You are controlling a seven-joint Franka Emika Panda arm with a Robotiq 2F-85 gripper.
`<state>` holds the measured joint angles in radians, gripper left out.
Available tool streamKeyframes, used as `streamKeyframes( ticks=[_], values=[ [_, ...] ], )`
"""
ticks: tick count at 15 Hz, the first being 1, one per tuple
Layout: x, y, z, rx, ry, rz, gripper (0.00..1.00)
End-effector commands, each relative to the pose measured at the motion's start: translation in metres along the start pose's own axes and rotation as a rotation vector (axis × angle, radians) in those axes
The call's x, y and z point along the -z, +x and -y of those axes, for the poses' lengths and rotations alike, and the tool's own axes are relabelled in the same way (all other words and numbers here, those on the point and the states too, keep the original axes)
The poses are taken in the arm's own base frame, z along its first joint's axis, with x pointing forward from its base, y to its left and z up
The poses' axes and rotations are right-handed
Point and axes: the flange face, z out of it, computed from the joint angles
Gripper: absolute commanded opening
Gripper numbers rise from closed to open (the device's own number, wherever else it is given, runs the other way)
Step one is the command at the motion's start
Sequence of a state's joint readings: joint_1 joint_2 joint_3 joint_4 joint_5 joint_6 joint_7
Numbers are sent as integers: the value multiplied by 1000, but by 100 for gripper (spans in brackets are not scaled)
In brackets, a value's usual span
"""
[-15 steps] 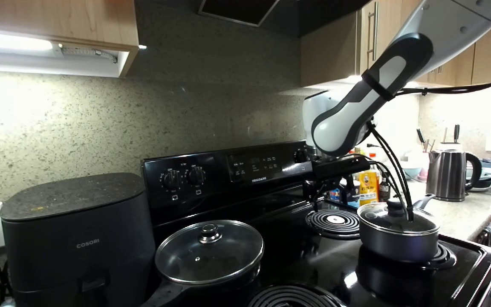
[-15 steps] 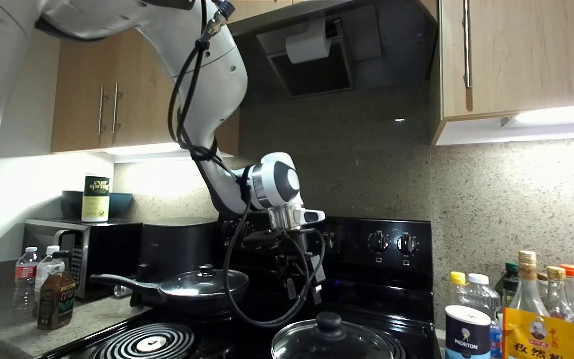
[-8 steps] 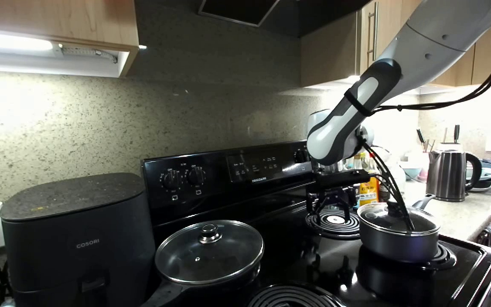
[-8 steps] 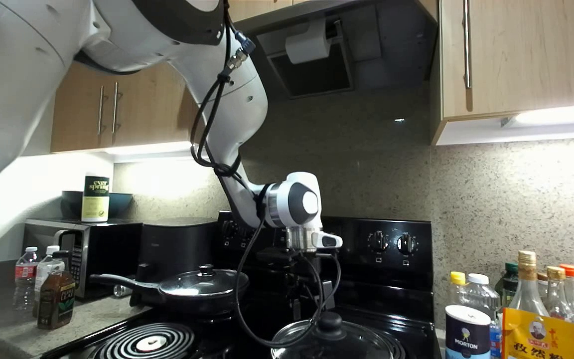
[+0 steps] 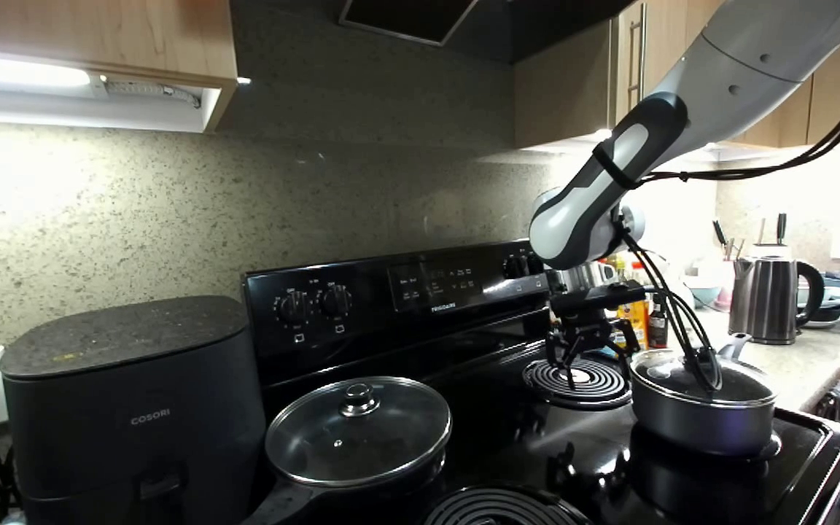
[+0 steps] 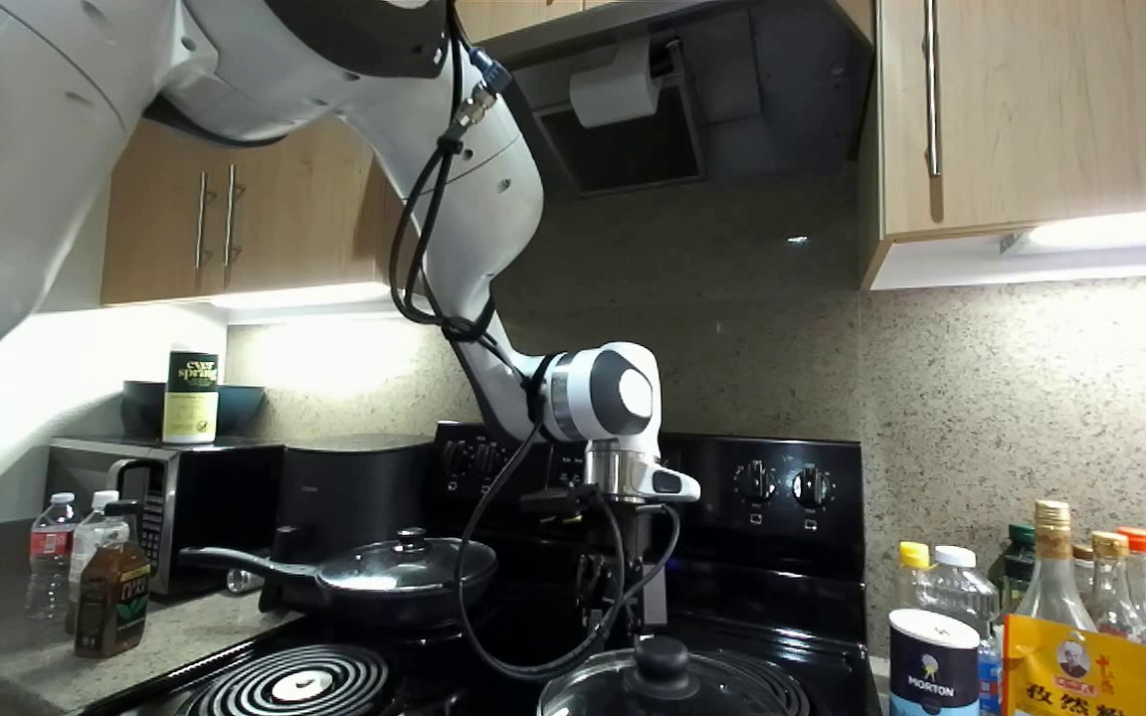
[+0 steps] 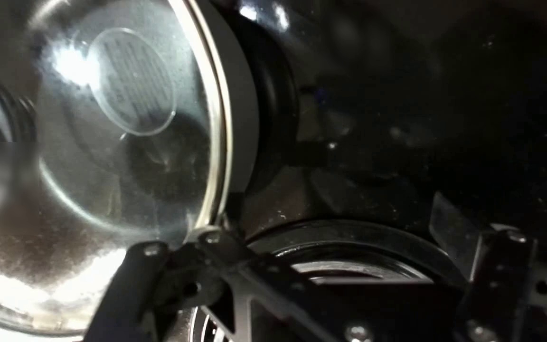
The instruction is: Slide the pot on the stove to the front plate
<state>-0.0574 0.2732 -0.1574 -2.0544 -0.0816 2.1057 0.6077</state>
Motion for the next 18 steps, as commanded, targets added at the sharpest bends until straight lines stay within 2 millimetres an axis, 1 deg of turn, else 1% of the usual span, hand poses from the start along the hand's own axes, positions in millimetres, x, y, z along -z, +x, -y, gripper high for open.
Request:
streamKeyframes(
  ticks=[1, 5, 9, 14, 18],
  values=[
    [13, -15, -21, -78, 16, 18, 100],
    [16, -15, -27, -96, 31, 22, 100],
    [15, -11, -28, -98, 64, 41, 100],
    [-3, -3, -22, -75, 119, 78, 100],
    [-13, 2, -28, -90, 136, 111, 100]
  ],
)
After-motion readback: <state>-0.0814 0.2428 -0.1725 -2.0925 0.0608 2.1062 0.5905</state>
